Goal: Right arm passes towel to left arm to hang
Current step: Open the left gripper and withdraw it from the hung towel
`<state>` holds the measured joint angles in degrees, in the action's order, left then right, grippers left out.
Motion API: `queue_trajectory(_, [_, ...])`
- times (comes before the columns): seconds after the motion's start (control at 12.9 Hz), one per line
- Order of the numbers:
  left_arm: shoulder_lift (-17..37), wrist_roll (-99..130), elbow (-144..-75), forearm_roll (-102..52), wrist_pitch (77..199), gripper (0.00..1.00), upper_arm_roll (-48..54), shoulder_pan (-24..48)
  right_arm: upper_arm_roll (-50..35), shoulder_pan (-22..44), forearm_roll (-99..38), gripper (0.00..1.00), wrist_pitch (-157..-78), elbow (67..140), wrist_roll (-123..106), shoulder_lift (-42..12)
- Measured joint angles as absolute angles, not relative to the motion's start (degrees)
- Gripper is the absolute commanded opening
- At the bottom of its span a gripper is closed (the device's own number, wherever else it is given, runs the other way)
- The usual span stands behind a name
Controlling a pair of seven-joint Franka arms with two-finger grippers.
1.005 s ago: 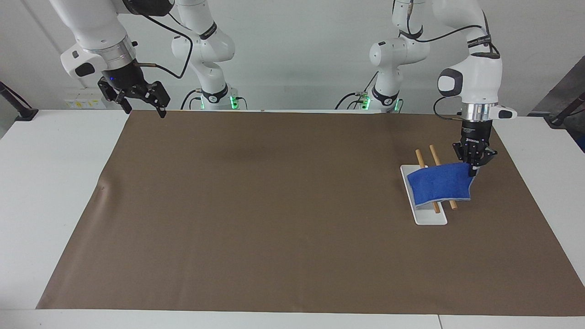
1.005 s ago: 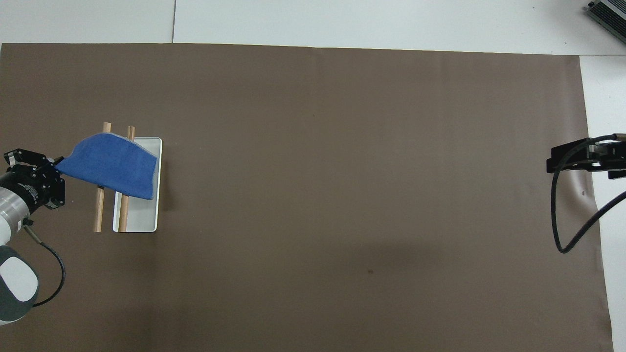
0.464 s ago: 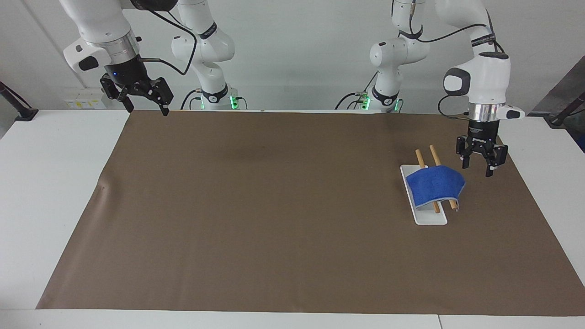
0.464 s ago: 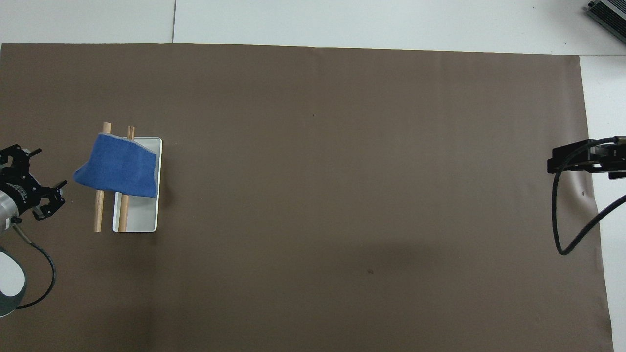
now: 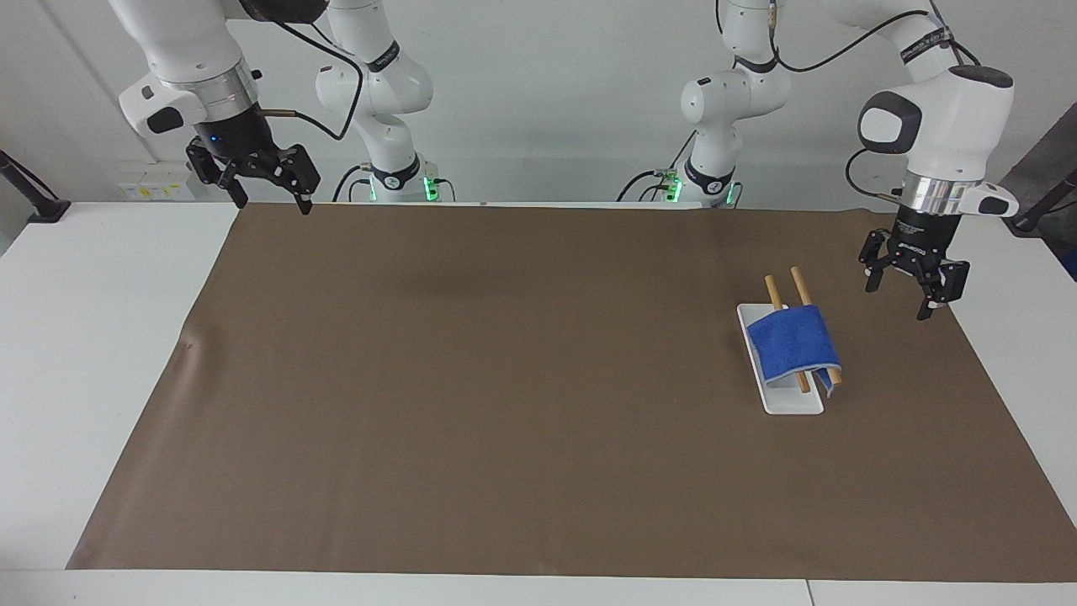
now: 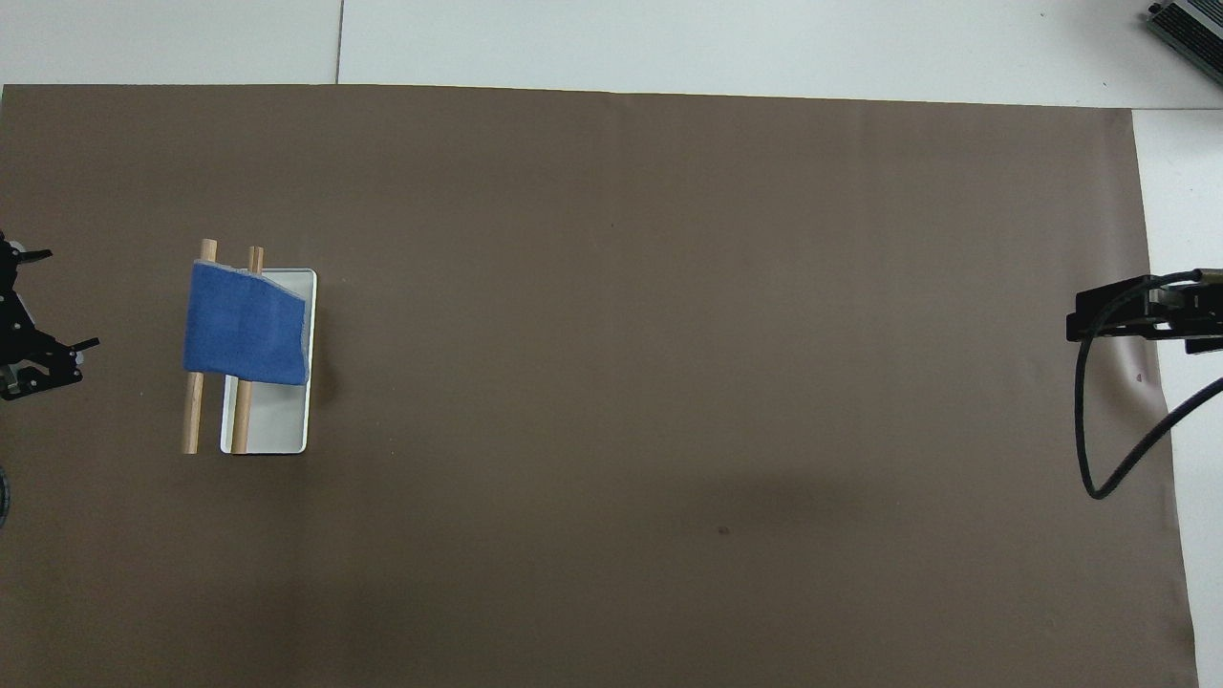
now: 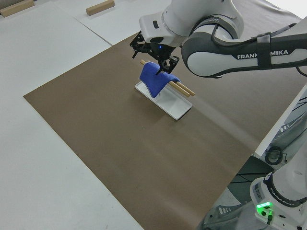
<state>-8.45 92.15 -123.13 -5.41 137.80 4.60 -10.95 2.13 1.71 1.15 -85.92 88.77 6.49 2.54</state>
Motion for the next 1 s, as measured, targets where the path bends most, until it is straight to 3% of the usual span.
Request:
queue_trajectory(0.46, [-3.62, 78.79, -112.54, 0.60, 129.59, 1.00, 5.32, 1.04, 2.13, 1.84, 1.15, 1.00, -85.91, 88.93, 6.49, 2.58])
queue_trajectory(1.0, [0.86, 27.33, -97.04, 0.92, 107.71, 1.00, 4.35, 1.18, 2.13, 1.84, 1.15, 1.00, -85.91, 89.03, 6.49, 2.60])
